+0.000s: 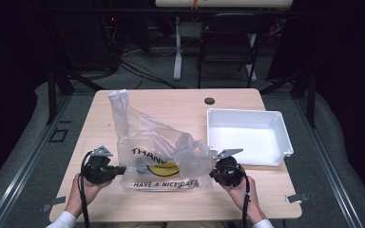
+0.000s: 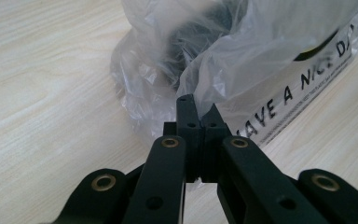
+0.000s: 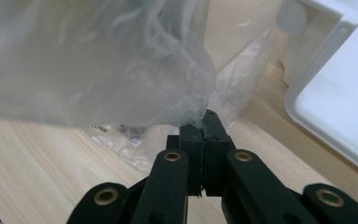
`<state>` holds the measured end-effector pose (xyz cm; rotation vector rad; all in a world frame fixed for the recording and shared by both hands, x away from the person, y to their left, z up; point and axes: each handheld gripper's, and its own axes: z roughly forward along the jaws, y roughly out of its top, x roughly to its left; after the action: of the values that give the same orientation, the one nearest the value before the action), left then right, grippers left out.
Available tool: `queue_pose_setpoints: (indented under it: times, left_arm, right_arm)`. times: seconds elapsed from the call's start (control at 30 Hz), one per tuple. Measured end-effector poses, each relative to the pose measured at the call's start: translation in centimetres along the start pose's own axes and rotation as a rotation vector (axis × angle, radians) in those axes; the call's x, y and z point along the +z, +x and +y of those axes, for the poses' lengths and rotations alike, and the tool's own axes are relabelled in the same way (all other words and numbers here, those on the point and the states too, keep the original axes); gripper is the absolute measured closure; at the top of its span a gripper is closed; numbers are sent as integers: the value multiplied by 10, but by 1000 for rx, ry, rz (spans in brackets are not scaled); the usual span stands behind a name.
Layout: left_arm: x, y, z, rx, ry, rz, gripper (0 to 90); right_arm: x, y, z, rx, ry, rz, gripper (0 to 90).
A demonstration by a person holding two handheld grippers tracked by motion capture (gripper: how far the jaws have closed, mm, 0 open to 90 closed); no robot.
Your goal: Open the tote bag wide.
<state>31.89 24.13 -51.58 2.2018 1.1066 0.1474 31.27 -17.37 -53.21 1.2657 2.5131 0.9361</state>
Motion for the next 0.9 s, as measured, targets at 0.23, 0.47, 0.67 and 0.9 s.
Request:
queue_pose_setpoints:
  times: [0.23,0.47,0.67,0.9]
  left_arm:
    - [-3,-5,2,17,-22,-5,900]
    - [-7,-7,2,14,-28,-8,899]
    - [-10,-6,3,20,-25,-13,803]
    - [-26,-10,9,20,-110,28,560]
  right_arm:
    - [-20,9,3,-53,-70,35,562]
    - [-46,36,7,-181,-175,23,435]
    - [-53,44,8,-225,-283,66,746]
    - [-51,33,8,-163,-285,83,869]
